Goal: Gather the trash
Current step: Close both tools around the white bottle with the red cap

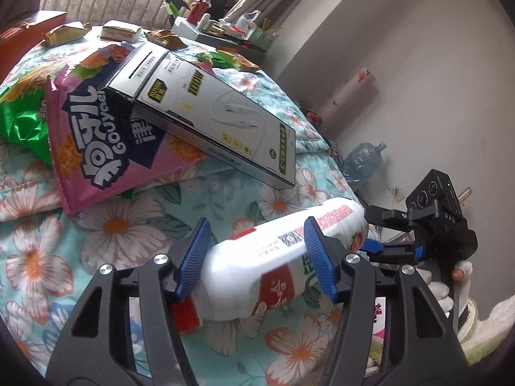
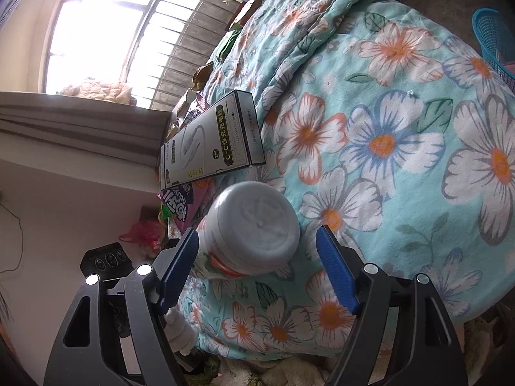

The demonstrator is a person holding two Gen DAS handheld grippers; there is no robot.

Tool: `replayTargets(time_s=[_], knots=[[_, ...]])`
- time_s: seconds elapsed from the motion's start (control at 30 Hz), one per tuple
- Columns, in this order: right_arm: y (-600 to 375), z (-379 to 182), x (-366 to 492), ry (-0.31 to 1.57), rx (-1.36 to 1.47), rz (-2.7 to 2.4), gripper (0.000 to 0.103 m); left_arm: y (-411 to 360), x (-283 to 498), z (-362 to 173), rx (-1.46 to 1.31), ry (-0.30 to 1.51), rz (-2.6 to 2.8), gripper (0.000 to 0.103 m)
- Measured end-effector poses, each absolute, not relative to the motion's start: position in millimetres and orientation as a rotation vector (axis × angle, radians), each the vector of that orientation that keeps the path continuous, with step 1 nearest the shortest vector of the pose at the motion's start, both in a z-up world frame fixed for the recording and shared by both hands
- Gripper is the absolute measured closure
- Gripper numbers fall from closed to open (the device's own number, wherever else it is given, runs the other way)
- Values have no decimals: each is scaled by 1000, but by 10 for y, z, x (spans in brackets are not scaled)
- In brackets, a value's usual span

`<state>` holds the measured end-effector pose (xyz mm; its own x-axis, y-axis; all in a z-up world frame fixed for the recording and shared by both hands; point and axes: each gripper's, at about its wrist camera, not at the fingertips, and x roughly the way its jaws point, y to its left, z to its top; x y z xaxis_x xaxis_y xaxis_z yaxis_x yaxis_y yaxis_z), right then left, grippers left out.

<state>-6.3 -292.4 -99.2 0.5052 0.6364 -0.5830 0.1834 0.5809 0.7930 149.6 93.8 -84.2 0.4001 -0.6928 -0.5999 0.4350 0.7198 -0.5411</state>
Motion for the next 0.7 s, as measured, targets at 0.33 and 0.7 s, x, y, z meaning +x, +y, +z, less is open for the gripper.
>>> replayTargets(time_s=[0.33,0.7], knots=[[-2987,-1077,-132,1040,962,344,29,730,1365,-876,-263,921,-733,47],[-2936,-846,-341,1031,826,421,29,934,1450,-898,-326,920,-671,47]])
